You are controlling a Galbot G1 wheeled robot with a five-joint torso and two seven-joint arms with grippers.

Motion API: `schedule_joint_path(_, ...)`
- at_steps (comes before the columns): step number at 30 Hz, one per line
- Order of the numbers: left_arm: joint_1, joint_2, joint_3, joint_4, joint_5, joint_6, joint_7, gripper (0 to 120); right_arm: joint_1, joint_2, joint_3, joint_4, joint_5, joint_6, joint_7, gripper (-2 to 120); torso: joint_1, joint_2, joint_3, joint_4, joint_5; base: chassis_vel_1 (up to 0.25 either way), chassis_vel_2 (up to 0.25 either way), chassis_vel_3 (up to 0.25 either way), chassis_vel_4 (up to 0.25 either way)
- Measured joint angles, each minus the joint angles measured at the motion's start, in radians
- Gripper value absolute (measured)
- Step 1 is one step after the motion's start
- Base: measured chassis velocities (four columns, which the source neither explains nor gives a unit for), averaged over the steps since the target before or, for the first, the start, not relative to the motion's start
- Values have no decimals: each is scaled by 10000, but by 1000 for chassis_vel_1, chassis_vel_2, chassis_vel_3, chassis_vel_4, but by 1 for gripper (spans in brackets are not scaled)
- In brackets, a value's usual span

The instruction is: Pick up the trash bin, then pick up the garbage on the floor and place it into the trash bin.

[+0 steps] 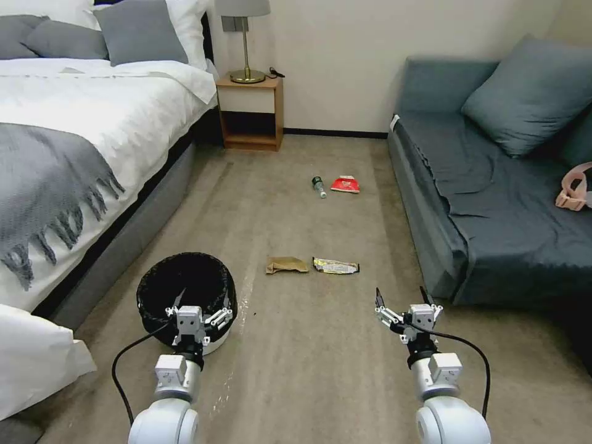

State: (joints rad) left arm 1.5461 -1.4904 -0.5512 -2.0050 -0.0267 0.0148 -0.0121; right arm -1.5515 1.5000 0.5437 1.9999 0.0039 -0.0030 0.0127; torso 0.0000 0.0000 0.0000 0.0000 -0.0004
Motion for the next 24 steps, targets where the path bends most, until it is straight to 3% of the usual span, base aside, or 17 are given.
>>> schedule_joint_path(4,0,0,0,0,0,0,0,100,0,0,0,0,0,0,0,100,0,0,0,0,0,0,0,0,0)
schedule_joint_path(5,-232,533,-136,-314,-1375,856,-744,100,-327,7,-902,105,684,-516,1511,100,0,0,0,0,1,0,0,0,0)
schedule_joint_path(9,-280,638,-159,-380,-1659,1035,-895,100,-403,10,-1109,131,838,-636,1851,100,0,0,0,1,2,0,0,0,0)
schedule_joint_path(10,-426,979,-238,-577,-2550,1588,-1362,100,-567,-47,-1606,98,1304,-857,2610,100,0,0,0,0,3,0,0,0,0)
schedule_joint_path(12,-529,1214,-301,-715,-3150,1963,-1705,100,-566,-167,-1619,-81,1446,-783,2642,100,0,0,0,1,3,0,0,0,0)
schedule_joint_path(17,-596,1410,-306,-845,-3692,2366,-2074,100,-606,-217,-1624,-184,1438,-703,2594,100,0,0,0,1,-3,0,0,0,0)
schedule_joint_path(19,-726,1749,-326,-1090,-4618,3086,-2743,100,-602,-187,-1619,-302,1314,-609,2544,100,0,0,0,0,2,0,0,0,0)
schedule_joint_path(24,-770,2071,-281,-1314,-5327,3698,-3305,100,-604,-147,-1668,-461,1178,-493,2509,100,0,0,0,0,4,0,0,0,0)
